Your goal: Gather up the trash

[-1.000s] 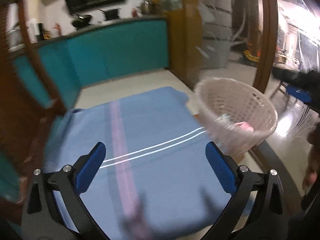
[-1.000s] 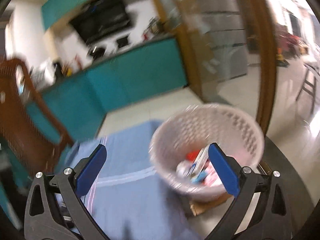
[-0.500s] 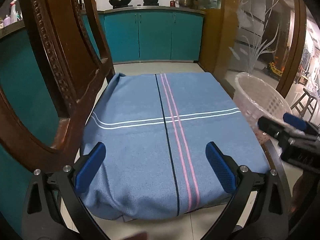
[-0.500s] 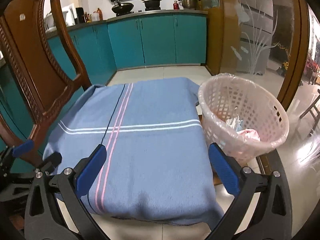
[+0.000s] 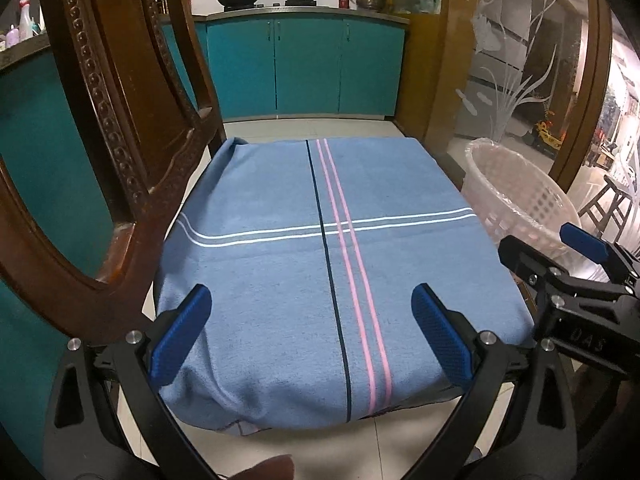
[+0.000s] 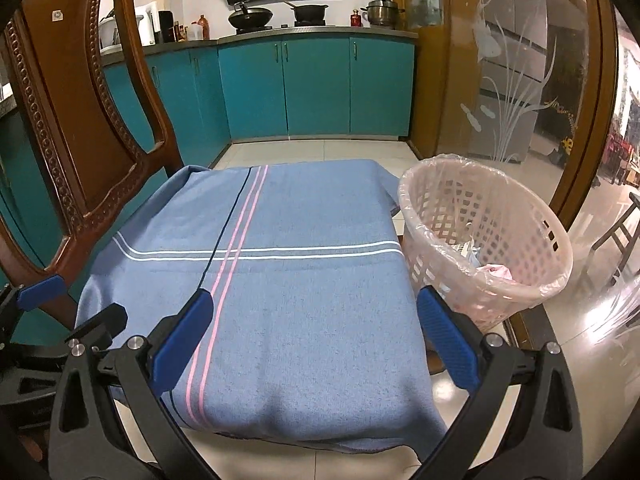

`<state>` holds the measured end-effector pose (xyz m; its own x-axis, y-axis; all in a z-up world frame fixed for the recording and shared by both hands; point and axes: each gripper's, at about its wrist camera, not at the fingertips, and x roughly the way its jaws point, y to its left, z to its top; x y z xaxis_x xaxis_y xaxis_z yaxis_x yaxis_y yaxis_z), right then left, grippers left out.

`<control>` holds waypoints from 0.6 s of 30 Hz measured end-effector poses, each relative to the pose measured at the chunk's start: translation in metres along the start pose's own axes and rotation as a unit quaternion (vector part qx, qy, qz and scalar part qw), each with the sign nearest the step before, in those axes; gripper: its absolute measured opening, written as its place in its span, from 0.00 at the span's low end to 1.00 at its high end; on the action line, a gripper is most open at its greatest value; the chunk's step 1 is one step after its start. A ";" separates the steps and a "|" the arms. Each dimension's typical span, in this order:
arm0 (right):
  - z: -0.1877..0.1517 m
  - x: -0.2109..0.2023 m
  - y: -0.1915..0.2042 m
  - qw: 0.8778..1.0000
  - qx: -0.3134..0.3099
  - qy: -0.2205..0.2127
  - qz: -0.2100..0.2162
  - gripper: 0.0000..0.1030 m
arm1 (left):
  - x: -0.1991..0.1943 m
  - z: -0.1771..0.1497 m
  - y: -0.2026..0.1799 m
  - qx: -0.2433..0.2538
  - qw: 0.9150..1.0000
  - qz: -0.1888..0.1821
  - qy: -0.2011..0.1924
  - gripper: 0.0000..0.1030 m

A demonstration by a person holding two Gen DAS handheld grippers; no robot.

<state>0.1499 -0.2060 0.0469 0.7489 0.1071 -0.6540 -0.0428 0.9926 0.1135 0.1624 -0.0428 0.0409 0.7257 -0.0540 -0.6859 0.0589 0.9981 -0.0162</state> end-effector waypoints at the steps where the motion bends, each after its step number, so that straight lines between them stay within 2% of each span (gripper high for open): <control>1: 0.000 0.000 0.000 1.000 0.001 0.001 0.001 0.97 | 0.000 0.000 0.000 -0.001 1.000 0.000 0.000 0.97; 18: -0.001 0.002 -0.001 1.000 0.006 0.001 0.001 0.97 | -0.001 -0.001 0.003 -0.006 1.000 0.005 -0.009 0.97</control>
<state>0.1507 -0.2068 0.0453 0.7478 0.1099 -0.6547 -0.0373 0.9916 0.1240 0.1615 -0.0399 0.0411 0.7387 -0.0449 -0.6725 0.0433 0.9989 -0.0192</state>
